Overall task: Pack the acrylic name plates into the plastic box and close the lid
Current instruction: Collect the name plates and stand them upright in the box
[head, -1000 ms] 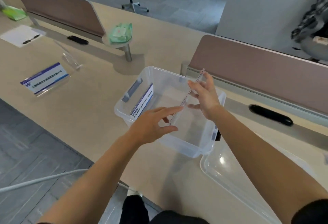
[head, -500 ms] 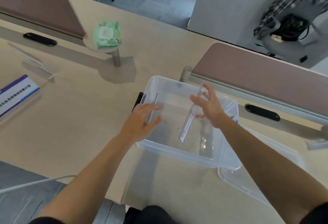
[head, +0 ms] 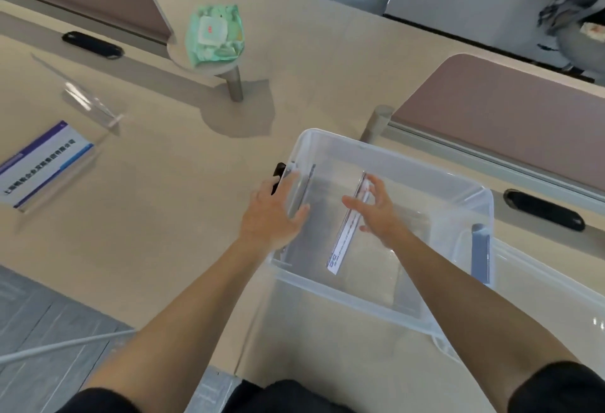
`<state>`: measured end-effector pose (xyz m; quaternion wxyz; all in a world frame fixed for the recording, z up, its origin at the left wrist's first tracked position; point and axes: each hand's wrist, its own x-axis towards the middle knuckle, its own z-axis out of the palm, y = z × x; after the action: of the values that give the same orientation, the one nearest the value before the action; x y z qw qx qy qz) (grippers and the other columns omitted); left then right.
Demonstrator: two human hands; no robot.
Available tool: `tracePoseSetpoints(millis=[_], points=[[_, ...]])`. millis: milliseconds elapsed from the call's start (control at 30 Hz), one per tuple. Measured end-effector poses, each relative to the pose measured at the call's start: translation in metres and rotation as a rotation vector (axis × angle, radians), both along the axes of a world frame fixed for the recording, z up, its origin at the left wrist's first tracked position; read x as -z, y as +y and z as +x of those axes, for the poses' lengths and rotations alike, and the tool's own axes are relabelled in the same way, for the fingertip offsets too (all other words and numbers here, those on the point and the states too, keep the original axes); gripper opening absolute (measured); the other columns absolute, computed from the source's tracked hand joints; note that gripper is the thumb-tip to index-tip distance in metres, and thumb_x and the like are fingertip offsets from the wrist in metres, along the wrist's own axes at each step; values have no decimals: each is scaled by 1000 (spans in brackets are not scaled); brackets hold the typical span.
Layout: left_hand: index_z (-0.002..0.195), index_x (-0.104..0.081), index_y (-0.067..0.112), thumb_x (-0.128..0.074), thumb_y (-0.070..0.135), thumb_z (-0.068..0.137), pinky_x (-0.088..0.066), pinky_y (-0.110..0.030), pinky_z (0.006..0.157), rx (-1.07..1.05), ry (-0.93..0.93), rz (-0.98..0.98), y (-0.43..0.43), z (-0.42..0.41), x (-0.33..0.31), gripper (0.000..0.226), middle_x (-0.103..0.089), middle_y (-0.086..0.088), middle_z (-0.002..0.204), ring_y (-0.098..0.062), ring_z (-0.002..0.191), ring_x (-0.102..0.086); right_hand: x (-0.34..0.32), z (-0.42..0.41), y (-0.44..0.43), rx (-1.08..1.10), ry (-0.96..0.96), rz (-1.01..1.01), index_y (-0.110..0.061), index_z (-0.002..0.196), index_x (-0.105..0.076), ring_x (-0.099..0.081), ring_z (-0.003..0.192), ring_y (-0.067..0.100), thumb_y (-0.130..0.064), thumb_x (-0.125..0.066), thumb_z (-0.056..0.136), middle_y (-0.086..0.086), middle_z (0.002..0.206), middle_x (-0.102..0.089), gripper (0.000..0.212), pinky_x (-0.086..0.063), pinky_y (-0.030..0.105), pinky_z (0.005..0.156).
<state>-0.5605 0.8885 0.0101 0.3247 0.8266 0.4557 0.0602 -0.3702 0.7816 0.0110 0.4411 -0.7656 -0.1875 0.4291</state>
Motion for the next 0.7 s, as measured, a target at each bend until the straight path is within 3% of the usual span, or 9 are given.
tracePoseSetpoints(millis=[100, 267, 367, 433, 533, 600, 700], points=[[147, -22, 47, -52, 51, 90, -41, -40, 101, 1, 11, 8, -1, 1, -2, 65, -36, 4, 144, -27, 131, -35, 18, -2, 4, -13, 5, -10, -27, 146, -31, -53, 79, 4, -21, -73, 86, -4, 112, -43, 73, -48, 35, 72], [145, -25, 50, -53, 49, 90, -40, -38, 98, -24, -12, 23, -2, -1, -3, 62, -41, 6, 139, -24, 130, -37, 40, 1, 7, -36, -23, -17, -30, 150, -28, -47, 113, 19, -30, -73, 87, 4, 145, -40, 77, -45, 48, 100], [145, -26, 49, -53, 48, 91, -40, -36, 96, -23, -13, 14, -2, 0, -4, 61, -42, 6, 138, -24, 129, -38, 42, 5, 3, -110, -76, -33, -33, 152, -25, -33, 142, 22, -47, -73, 81, 2, 158, -30, 86, -31, 50, 115], [144, -26, 49, -53, 48, 91, -41, -36, 94, -21, -9, 13, -3, 0, -4, 60, -42, 6, 138, -24, 128, -38, 44, 9, -4, -146, -52, -36, -40, 152, -19, -24, 148, 20, -62, -71, 73, 0, 161, -26, 97, -27, 52, 117], [143, -27, 49, -53, 48, 90, -41, -35, 94, -24, -13, 13, -3, 0, -3, 59, -43, 6, 137, -24, 128, -38, 43, 16, -17, -209, -65, -72, -54, 149, -7, -27, 147, 26, -78, -65, 65, 2, 161, -27, 104, -31, 52, 115], [143, -27, 49, -53, 48, 90, -40, -35, 94, -18, -18, 17, -3, 0, -3, 59, -43, 5, 137, -24, 129, -38, 38, 18, -25, -254, -86, -63, -59, 146, -1, -27, 147, 29, -74, -70, 64, 1, 163, -20, 108, -32, 53, 115], [143, -28, 48, -54, 47, 90, -40, -36, 94, -15, -28, 16, -3, -1, -3, 59, -45, 4, 137, -25, 128, -39, 38, 17, -39, -408, -129, -37, -52, 149, 3, -20, 149, 21, -52, -76, 70, -6, 165, -6, 112, -35, 48, 114]])
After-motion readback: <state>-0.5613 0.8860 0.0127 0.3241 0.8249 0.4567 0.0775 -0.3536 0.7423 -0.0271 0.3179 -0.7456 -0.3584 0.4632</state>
